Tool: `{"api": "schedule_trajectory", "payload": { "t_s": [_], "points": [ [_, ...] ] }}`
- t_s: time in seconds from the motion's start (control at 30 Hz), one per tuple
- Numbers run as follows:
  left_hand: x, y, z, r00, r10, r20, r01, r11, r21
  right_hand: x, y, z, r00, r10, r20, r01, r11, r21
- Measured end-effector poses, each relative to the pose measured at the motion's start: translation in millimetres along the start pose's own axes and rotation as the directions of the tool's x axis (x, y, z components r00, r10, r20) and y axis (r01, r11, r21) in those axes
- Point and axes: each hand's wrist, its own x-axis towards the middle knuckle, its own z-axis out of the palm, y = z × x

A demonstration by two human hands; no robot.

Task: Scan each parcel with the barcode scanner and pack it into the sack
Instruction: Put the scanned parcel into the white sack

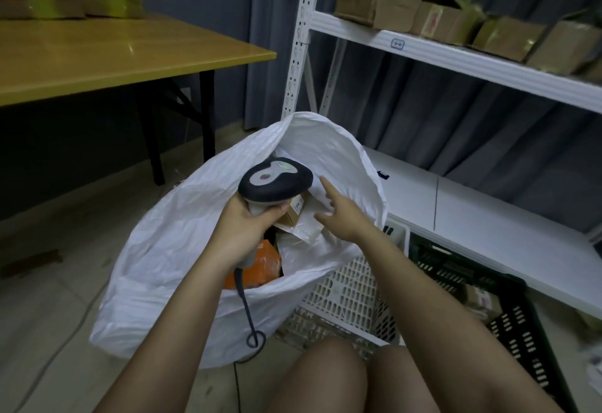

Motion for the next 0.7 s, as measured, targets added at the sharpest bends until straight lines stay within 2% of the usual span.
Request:
{"api": "schedule_trajectory", "payload": {
  "t_s": [0.13, 0.23, 0.3, 0.47, 0.6, 0.7],
  "points": [
    [-14, 7, 24, 0.999, 0.033, 0.039, -0.032, 0.999, -0.016, -49, 18, -27, 0.954, -0.004, -0.299, 0.084, 0.964, 0.254],
    [-23, 10, 59, 0.994, 0.045, 0.098, -0.043, 0.999, -0.02, -97, 54, -48, 0.872, 0.097, -0.48, 0.075, 0.942, 0.327],
    [-26, 9, 90, 0.989, 0.056, 0.14, -0.057, 0.998, 0.004, -129, 87, -56, 0.829, 0.176, -0.53, 0.011, 0.943, 0.332],
    [-31, -9, 182, 0.942, 0.063, 0.33, -0.081, 0.996, 0.041, -202, 194, -51, 0.763, 0.415, -0.495, -0.285, 0.904, 0.319],
    [-23, -45, 250, 0.88, -0.028, 0.474, -0.018, 0.996, 0.093, -240, 272, -29, 0.71, 0.621, -0.331, -0.516, 0.779, 0.355],
    [-13, -78, 293, 0.827, -0.097, 0.554, 0.024, 0.99, 0.139, -247, 325, -4, 0.664, 0.718, -0.209, -0.643, 0.691, 0.33]
  ]
}}
